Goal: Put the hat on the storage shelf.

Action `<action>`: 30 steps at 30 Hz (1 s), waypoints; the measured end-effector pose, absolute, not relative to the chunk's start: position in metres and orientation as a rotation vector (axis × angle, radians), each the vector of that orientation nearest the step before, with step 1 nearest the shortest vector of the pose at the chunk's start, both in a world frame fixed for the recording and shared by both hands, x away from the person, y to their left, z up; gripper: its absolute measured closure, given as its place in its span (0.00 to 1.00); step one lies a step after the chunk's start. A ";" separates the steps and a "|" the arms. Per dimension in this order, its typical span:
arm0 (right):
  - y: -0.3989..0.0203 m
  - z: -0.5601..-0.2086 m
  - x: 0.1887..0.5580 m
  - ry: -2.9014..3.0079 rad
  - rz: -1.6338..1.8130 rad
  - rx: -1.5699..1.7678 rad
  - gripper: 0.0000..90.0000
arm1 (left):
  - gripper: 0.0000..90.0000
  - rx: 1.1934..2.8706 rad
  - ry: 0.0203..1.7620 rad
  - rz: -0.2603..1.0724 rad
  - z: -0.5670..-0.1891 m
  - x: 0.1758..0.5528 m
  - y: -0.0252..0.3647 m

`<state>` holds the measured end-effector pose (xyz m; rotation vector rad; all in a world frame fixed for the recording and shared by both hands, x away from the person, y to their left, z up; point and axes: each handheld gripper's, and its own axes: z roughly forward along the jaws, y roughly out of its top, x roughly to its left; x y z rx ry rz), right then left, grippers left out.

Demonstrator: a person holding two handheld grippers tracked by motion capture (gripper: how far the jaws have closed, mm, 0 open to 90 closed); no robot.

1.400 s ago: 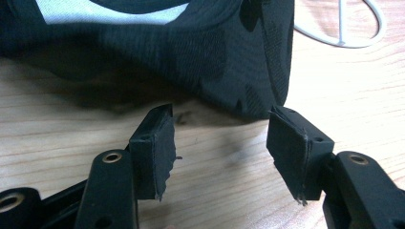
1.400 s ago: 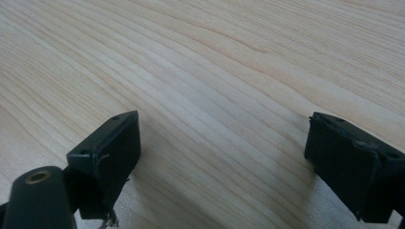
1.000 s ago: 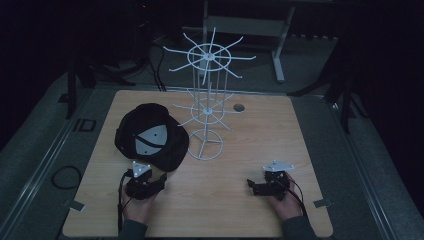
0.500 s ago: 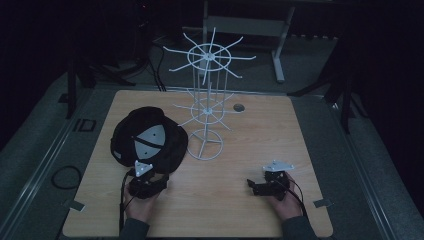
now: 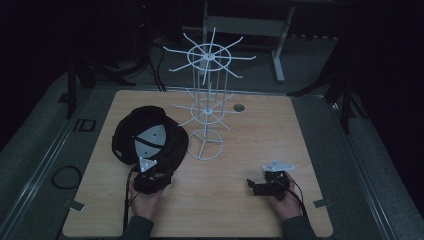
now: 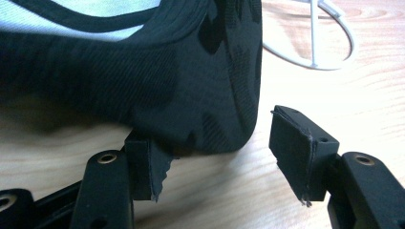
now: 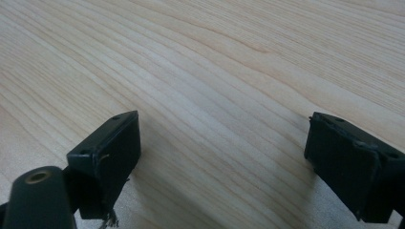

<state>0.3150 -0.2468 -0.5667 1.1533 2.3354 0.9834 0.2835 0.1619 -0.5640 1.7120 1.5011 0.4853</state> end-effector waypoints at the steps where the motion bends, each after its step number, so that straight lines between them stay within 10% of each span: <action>1: -0.247 -0.567 0.315 2.336 0.983 1.153 0.13 | 0.45 1.707 1.504 0.480 -0.564 0.285 0.162; 21: -0.247 -0.567 0.315 2.336 0.983 1.153 0.13 | 0.48 1.654 1.520 0.541 -0.557 0.306 0.155; 30: -0.247 -0.567 0.315 2.337 0.983 1.152 0.13 | 0.75 1.600 1.503 0.574 -0.537 0.309 0.162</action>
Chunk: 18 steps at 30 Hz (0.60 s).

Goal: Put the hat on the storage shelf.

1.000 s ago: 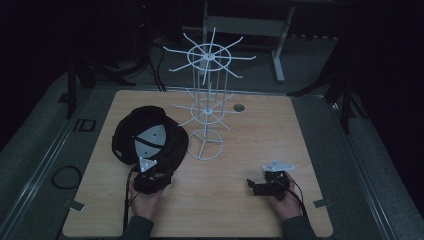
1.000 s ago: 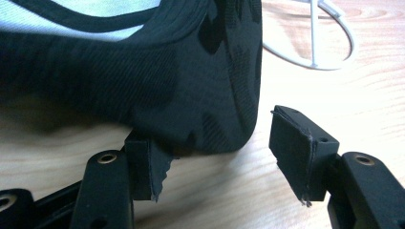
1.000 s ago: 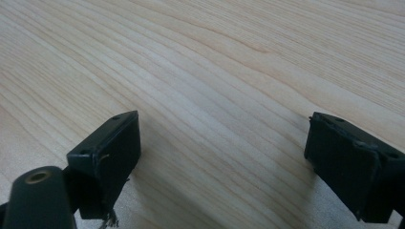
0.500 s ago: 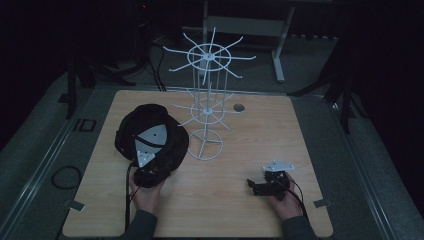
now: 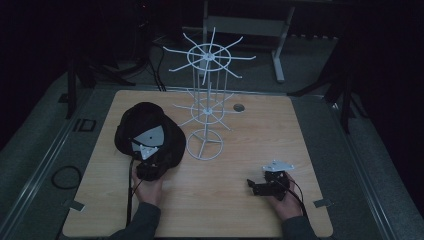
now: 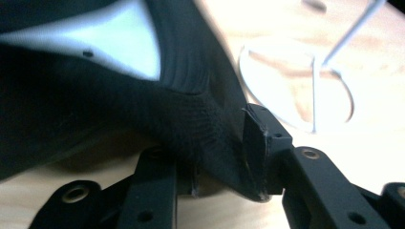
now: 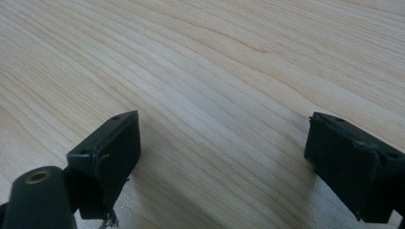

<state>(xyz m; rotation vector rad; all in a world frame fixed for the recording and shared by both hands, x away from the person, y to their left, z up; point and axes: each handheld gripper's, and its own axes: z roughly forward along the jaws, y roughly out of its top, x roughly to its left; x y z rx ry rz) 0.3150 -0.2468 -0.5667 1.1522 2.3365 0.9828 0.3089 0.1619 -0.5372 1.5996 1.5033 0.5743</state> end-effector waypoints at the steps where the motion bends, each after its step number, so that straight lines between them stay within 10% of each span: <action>1: -0.247 -0.567 0.315 2.337 0.983 1.152 0.13 | 0.74 1.564 1.507 0.604 -0.534 0.309 0.163; 9: -0.247 -0.567 0.315 2.335 0.985 1.156 0.13 | 0.50 1.511 1.599 0.551 -0.548 0.333 0.153; 13: -0.247 -0.567 0.315 2.336 0.984 1.154 0.13 | 0.73 1.556 1.612 0.565 -0.548 0.335 0.150; 18: -0.247 -0.567 0.315 2.336 0.984 1.155 0.13 | 0.78 1.539 1.606 0.509 -0.539 0.333 0.157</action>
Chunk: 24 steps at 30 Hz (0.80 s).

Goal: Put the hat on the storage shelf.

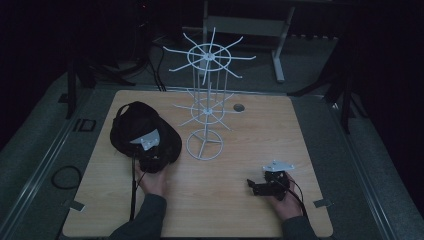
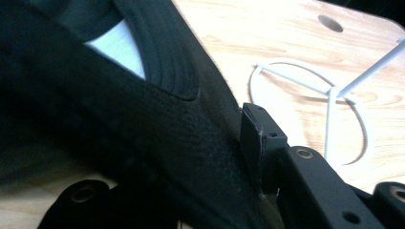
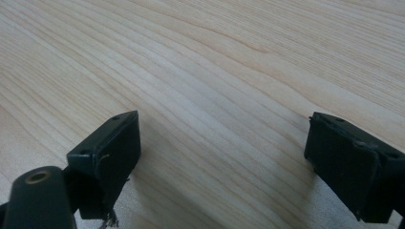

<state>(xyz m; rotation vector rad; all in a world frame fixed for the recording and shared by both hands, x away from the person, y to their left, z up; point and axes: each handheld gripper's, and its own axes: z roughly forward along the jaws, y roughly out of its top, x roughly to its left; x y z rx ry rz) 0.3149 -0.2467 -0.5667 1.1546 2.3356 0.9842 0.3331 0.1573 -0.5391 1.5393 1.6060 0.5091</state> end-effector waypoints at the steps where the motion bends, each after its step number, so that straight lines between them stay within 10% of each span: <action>1: -0.247 -0.567 0.315 2.336 0.984 1.155 0.13 | 0.79 1.542 1.608 0.500 -0.538 0.333 0.159; 24: -0.247 -0.567 0.315 2.335 0.983 1.157 0.13 | 0.97 1.576 1.577 0.586 -0.512 0.330 0.187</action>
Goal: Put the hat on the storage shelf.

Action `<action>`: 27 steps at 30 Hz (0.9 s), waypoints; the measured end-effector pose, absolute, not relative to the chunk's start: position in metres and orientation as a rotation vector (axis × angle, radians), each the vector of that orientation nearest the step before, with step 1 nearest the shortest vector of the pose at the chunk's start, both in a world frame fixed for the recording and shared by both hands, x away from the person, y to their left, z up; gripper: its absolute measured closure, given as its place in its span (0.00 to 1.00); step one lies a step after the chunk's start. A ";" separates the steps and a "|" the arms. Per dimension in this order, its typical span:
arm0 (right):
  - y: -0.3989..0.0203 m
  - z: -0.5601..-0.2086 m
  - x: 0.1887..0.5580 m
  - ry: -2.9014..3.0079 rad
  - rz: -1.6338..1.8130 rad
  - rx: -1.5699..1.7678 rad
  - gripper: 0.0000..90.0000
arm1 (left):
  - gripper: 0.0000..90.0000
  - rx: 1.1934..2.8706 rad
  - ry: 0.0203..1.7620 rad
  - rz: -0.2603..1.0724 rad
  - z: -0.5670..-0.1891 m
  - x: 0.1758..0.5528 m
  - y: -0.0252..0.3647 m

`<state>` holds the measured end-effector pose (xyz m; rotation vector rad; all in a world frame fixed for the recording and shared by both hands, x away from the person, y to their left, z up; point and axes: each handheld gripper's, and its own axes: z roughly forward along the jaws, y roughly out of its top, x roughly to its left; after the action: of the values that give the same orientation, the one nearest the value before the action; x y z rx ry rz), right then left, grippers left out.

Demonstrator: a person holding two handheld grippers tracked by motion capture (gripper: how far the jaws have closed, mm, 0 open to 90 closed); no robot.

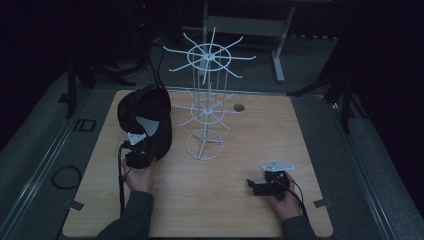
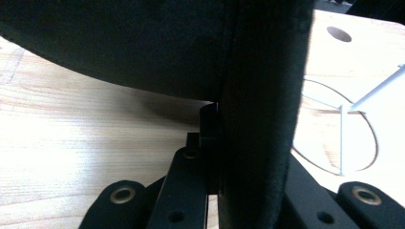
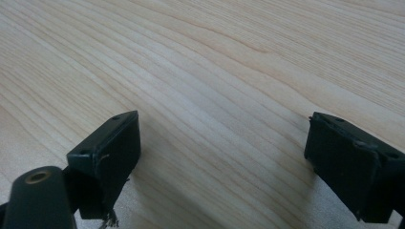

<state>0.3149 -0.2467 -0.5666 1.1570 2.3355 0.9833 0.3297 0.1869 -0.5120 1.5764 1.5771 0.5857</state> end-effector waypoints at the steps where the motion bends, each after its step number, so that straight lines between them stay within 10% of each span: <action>1: -0.247 -0.567 0.315 2.336 0.983 1.157 0.13 | 0.97 1.579 1.576 0.589 -0.511 0.330 0.187; 27: -0.247 -0.567 0.315 2.335 0.984 1.155 0.13 | 0.97 1.579 1.517 0.655 -0.485 0.325 0.194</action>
<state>0.3150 -0.2467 -0.5666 1.1550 2.3351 0.9836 0.3246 0.1938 -0.4847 1.5793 1.5173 0.6549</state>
